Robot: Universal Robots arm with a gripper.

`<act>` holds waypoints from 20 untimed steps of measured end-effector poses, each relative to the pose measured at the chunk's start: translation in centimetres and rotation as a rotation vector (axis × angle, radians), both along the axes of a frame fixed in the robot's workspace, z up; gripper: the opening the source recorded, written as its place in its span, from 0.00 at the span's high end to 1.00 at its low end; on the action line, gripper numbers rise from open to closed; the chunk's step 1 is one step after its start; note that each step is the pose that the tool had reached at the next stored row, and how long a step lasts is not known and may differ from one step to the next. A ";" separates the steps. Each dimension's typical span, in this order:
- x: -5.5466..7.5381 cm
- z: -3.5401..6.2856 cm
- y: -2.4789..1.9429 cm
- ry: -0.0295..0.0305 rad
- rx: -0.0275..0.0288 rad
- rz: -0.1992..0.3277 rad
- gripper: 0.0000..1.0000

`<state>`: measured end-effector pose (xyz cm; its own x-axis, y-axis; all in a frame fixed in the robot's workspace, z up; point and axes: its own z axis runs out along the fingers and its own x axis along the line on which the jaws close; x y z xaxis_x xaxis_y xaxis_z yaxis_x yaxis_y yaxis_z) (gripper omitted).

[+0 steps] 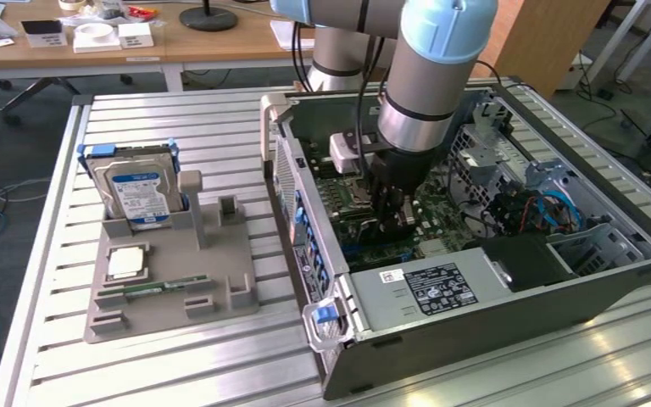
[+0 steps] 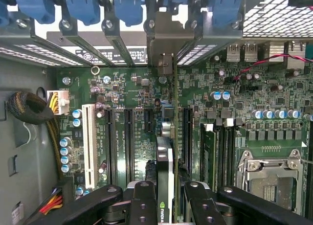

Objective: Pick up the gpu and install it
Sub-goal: 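Insert the gpu into the slot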

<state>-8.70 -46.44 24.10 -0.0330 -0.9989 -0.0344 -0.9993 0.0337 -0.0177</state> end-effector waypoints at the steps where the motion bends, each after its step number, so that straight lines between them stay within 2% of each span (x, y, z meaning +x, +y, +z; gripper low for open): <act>1: 0.0 0.00 0.00 0.0001 -0.0001 0.000 0.73; 14: 0.0 -0.18 0.01 -0.0003 0.0010 0.000 0.73; 16: 0.0 -0.14 0.01 0.0000 0.0001 0.000 0.61; 17: 0.0 -0.14 0.00 0.0000 0.0000 0.000 0.61; 19: 0.0 -0.13 0.00 0.0001 0.0000 0.000 0.49; 20: 0.0 -0.13 0.00 0.0001 -0.0001 0.000 0.49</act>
